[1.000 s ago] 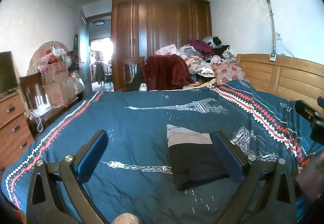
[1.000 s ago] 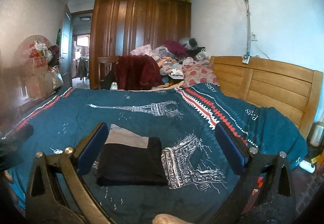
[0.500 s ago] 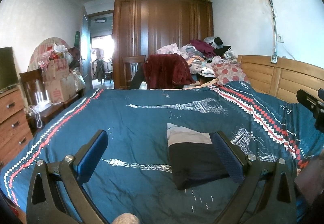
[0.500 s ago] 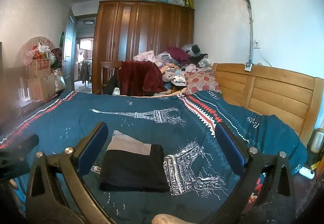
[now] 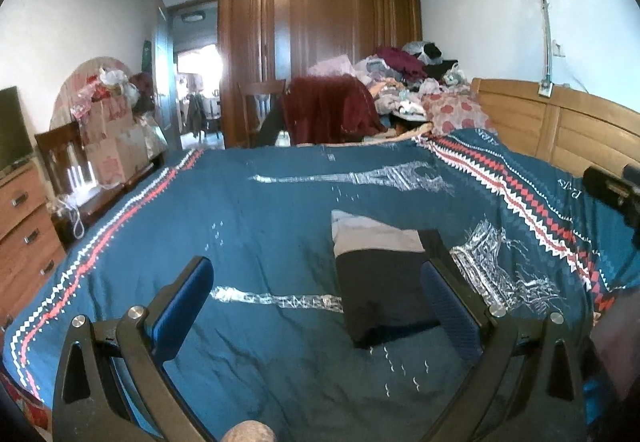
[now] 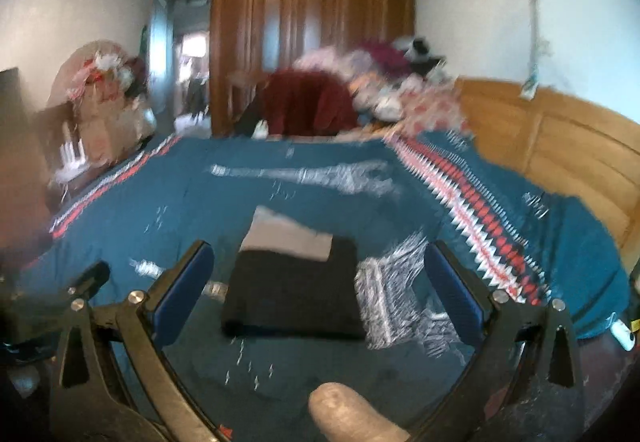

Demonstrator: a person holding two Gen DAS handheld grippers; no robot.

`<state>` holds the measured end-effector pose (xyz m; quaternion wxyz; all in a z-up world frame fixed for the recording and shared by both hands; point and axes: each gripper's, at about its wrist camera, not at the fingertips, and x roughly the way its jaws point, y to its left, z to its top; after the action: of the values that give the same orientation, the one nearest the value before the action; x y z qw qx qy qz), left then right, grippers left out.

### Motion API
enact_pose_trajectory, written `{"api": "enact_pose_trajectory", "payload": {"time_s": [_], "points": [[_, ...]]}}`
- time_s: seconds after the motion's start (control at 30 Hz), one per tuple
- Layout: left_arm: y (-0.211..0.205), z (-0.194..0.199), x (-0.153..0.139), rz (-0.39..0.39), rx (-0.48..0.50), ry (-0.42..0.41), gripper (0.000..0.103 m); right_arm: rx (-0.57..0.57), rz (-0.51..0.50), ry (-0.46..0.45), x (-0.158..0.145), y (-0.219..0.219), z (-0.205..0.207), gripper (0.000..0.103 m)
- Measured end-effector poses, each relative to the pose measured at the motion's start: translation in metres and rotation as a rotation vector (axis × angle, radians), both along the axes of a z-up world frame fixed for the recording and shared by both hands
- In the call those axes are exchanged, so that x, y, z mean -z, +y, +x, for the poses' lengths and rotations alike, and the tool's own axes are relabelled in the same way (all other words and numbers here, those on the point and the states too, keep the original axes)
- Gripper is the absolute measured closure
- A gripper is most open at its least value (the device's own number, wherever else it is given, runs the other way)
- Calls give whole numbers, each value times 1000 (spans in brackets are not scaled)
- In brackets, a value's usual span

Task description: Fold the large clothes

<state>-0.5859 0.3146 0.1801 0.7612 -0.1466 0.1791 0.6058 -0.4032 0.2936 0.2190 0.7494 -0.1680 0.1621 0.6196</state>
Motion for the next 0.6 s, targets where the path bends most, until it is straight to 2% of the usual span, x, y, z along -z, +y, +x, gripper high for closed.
{"api": "enact_pose_trajectory", "payload": {"time_s": [0.13,0.27,0.6], "points": [[7,-1,8,-31,-2,3,0,-13,-56,15,13,8,-2,0],[11,-5,9,-30,-11,-9,0,-7,-87,23,19,11,-1,0],[12,-6,7,-23,-4,-10,0,3,-109,38,21,15,3,0]]}}
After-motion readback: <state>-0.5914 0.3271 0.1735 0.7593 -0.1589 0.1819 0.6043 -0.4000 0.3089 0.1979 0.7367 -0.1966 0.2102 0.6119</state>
